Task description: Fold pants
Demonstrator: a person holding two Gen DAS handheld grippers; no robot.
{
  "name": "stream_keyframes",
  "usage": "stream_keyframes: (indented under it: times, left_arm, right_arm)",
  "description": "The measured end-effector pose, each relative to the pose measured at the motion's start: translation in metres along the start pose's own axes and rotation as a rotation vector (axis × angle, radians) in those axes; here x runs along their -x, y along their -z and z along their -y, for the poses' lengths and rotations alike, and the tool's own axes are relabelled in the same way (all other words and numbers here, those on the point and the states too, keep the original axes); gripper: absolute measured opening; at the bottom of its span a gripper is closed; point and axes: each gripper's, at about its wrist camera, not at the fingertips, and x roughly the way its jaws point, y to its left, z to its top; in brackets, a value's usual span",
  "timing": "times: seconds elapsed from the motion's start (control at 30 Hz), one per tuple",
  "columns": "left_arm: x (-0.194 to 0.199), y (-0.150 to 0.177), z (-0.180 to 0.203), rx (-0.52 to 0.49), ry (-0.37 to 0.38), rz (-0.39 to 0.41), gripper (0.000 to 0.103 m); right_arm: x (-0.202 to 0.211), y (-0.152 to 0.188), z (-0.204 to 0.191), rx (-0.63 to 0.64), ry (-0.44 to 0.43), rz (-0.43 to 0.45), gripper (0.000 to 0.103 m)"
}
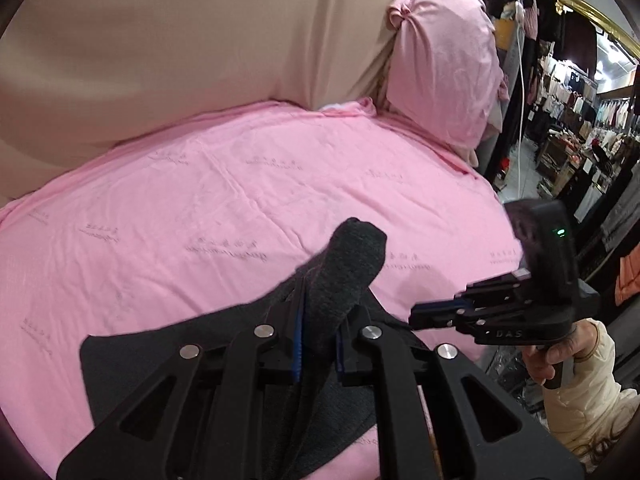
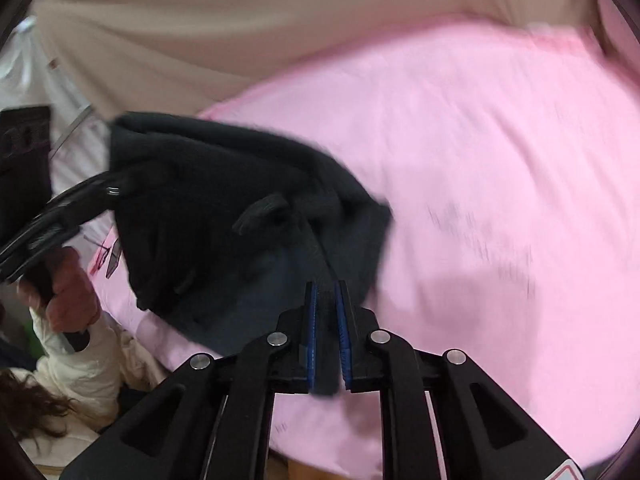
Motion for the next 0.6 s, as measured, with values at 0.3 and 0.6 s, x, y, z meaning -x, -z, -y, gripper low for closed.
stream_keyframes:
  times: [0.3, 0.6]
  left_arm:
    - [0.005, -0.006, -0.006, 0.039, -0.016, 0.025, 0.010]
    - [0.009, -0.009, -0.010, 0.044, -0.034, 0.032, 0.010]
  right_arm:
    - [0.017, 0.014, -0.012, 0.030, -0.001, 0.063, 0.037]
    - [-0.009, 0.009, -0.048, 0.194, 0.058, 0.012, 0.038]
